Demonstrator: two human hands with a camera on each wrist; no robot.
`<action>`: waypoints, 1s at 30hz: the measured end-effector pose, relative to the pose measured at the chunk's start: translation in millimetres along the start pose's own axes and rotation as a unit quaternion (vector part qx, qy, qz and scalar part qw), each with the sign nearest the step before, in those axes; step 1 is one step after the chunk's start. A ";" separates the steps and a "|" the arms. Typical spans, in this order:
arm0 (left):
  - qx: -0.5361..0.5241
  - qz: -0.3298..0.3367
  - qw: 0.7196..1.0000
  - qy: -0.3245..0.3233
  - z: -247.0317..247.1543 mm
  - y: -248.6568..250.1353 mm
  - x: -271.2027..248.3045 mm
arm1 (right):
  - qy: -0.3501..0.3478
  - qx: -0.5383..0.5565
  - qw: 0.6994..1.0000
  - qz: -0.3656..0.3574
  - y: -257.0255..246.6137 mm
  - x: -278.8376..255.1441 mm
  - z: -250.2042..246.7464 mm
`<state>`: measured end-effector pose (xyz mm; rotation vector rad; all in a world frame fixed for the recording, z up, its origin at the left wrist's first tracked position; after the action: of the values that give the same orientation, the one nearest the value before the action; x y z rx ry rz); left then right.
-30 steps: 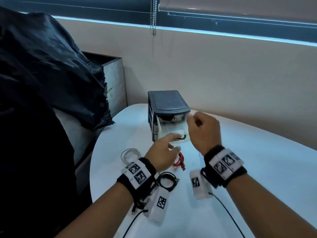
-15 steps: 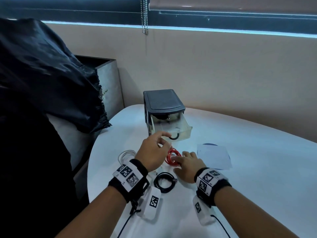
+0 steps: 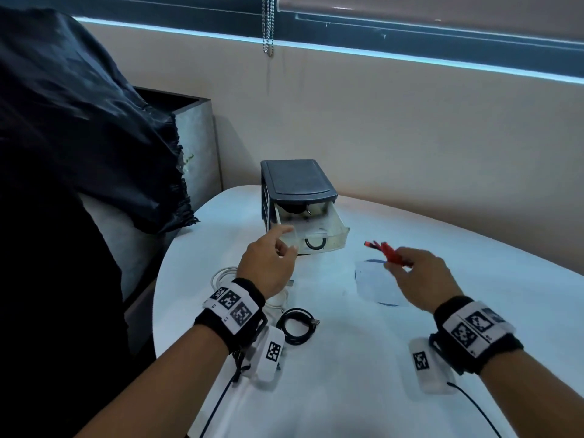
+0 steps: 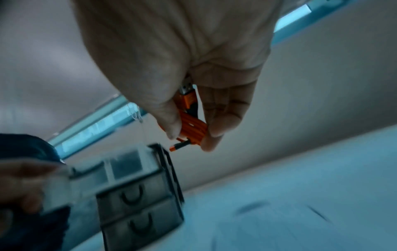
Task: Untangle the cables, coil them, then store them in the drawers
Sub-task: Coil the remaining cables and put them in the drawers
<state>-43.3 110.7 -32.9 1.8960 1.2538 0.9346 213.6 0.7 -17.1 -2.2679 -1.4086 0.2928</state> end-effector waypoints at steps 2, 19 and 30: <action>0.019 0.006 1.000 -0.001 2.6 -1.3 -0.1 | 0.051 0.016 0.998 -0.043 -30.8 4.6 -26.9; 0.046 0.000 0.999 0.003 1.7 -3.1 8.2 | -0.082 -0.393 0.893 -0.205 -177.8 53.1 21.9; 0.034 0.001 0.999 -0.006 2.8 -1.6 8.1 | -0.078 -0.406 0.887 -0.207 -164.1 73.9 24.7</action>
<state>-39.3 118.4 -34.1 1.9522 1.2913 0.8913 107.2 134.6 44.3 -2.4643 -2.3855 -0.3331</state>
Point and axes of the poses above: each hand's wrist, its own x-axis towards the middle knuckle, its own z-axis out of the palm, y = z × x, the point moved 6 cm from there along x, towards the middle knuckle, and after that the axes turned 2 degrees about z, right-handed, at the moved point
